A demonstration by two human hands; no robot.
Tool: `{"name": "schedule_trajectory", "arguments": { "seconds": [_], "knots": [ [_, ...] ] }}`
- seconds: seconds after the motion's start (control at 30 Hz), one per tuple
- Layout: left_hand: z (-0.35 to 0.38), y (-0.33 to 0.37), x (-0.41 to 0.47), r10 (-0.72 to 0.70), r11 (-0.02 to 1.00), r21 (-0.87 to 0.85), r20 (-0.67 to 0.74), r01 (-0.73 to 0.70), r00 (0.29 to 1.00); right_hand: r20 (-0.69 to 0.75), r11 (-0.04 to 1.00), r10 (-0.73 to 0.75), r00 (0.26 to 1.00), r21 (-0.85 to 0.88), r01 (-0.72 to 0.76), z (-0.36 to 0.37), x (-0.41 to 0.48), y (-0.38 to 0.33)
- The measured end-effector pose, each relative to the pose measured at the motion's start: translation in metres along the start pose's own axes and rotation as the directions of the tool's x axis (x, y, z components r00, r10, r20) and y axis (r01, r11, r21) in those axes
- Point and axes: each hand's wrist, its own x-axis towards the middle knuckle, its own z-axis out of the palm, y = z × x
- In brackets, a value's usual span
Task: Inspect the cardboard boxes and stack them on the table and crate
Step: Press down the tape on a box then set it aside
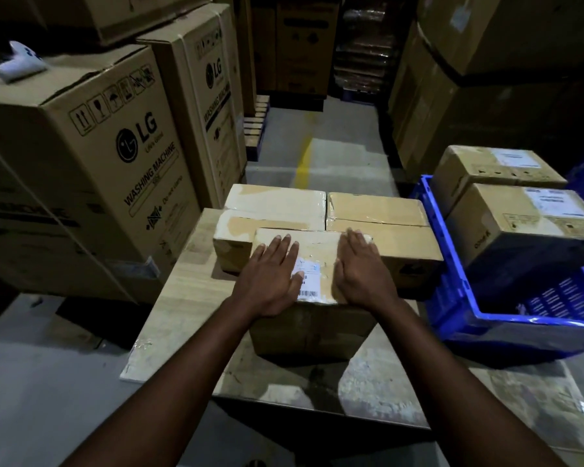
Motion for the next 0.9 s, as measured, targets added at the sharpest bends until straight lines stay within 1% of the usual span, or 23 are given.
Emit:
{"name": "schedule_trajectory", "arguments": {
  "seconds": [0.07, 0.23, 0.27, 0.3, 0.33, 0.37, 0.4, 0.43, 0.47, 0.5, 0.53, 0.57, 0.63, 0.67, 0.7, 0.73, 0.8, 0.87, 0.9],
  "knots": [
    [0.005, 0.003, -0.004, 0.007, 1.000, 0.026, -0.017, -0.007, 1.000, -0.020, 0.999, 0.042, 0.999, 0.000, -0.042, 0.001, -0.005, 0.007],
    [0.004, 0.000, 0.001, 0.002, 0.999, 0.035, -0.014, -0.001, 1.000, -0.021, 0.998, 0.038, 0.999, 0.057, -0.036, 0.004, 0.000, 0.007],
    [0.004, 0.000, 0.001, 0.006, 0.999, 0.034, -0.010, -0.005, 1.000, -0.037, 0.992, 0.036, 0.999, 0.120, -0.032, 0.003, 0.000, 0.009],
    [0.004, -0.001, 0.001, 0.008, 1.000, 0.029, -0.004, -0.007, 1.000, -0.071, 0.968, 0.045, 0.996, 0.249, -0.026, 0.001, 0.000, 0.012],
    [0.004, -0.001, 0.000, 0.008, 1.000, 0.017, 0.001, -0.008, 1.000, -0.105, 0.895, 0.091, 0.990, 0.444, -0.036, -0.003, -0.003, 0.014],
    [0.003, -0.001, 0.000, 0.005, 1.000, -0.005, 0.003, -0.005, 1.000, -0.124, 0.743, 0.189, 0.974, 0.666, -0.059, -0.006, -0.007, 0.017],
    [0.002, 0.000, 0.001, 0.001, 0.999, -0.032, 0.004, -0.001, 1.000, -0.092, 0.539, 0.312, 0.946, 0.836, -0.097, -0.005, -0.011, 0.023],
    [0.001, 0.002, 0.002, -0.001, 0.998, -0.063, 0.004, 0.001, 1.000, -0.019, 0.319, 0.416, 0.909, 0.939, -0.126, -0.001, -0.015, 0.029],
    [0.001, 0.005, 0.003, 0.003, 0.996, -0.085, 0.006, -0.003, 1.000, 0.067, 0.134, 0.482, 0.874, 0.980, -0.149, 0.006, -0.019, 0.036],
    [0.001, 0.010, 0.006, 0.011, 0.995, -0.098, 0.007, -0.010, 1.000, 0.149, -0.021, 0.514, 0.845, 0.987, -0.161, 0.016, -0.023, 0.043],
    [0.001, 0.016, 0.009, 0.020, 0.994, -0.103, 0.006, -0.019, 1.000, 0.230, -0.137, 0.529, 0.817, 0.973, -0.185, 0.027, -0.027, 0.049],
    [0.003, 0.022, 0.012, 0.026, 0.995, -0.100, 0.005, -0.026, 1.000, 0.298, -0.225, 0.537, 0.789, 0.952, -0.207, 0.037, -0.032, 0.053],
    [0.004, 0.031, 0.016, 0.019, 0.997, -0.072, -0.036, -0.021, 0.999, 0.383, -0.324, 0.550, 0.742, 0.917, -0.234, 0.053, -0.042, 0.054],
    [0.005, 0.032, 0.016, -0.010, 0.998, -0.055, -0.090, 0.005, 0.996, 0.410, -0.354, 0.550, 0.727, 0.903, -0.242, 0.058, -0.047, 0.051],
    [0.005, 0.030, 0.015, -0.058, 0.997, -0.056, -0.157, 0.050, 0.986, 0.432, -0.376, 0.545, 0.719, 0.892, -0.251, 0.062, -0.051, 0.049],
    [0.003, 0.025, 0.012, -0.126, 0.990, -0.096, -0.220, 0.107, 0.967, 0.441, -0.383, 0.542, 0.715, 0.887, -0.257, 0.065, -0.054, 0.047],
    [0.007, 0.002, 0.003, -0.279, 0.951, -0.214, -0.294, 0.221, 0.914, 0.441, -0.386, 0.538, 0.719, 0.886, -0.256, 0.066, -0.056, 0.044],
    [0.014, -0.024, -0.007, -0.420, 0.877, -0.356, -0.243, 0.322, 0.874, 0.424, -0.375, 0.520, 0.741, 0.893, -0.247, 0.063, -0.055, 0.041],
    [0.018, -0.034, -0.013, -0.457, 0.823, -0.462, -0.191, 0.331, 0.869, 0.405, -0.359, 0.511, 0.758, 0.902, -0.239, 0.060, -0.055, 0.037]
  ]
}}
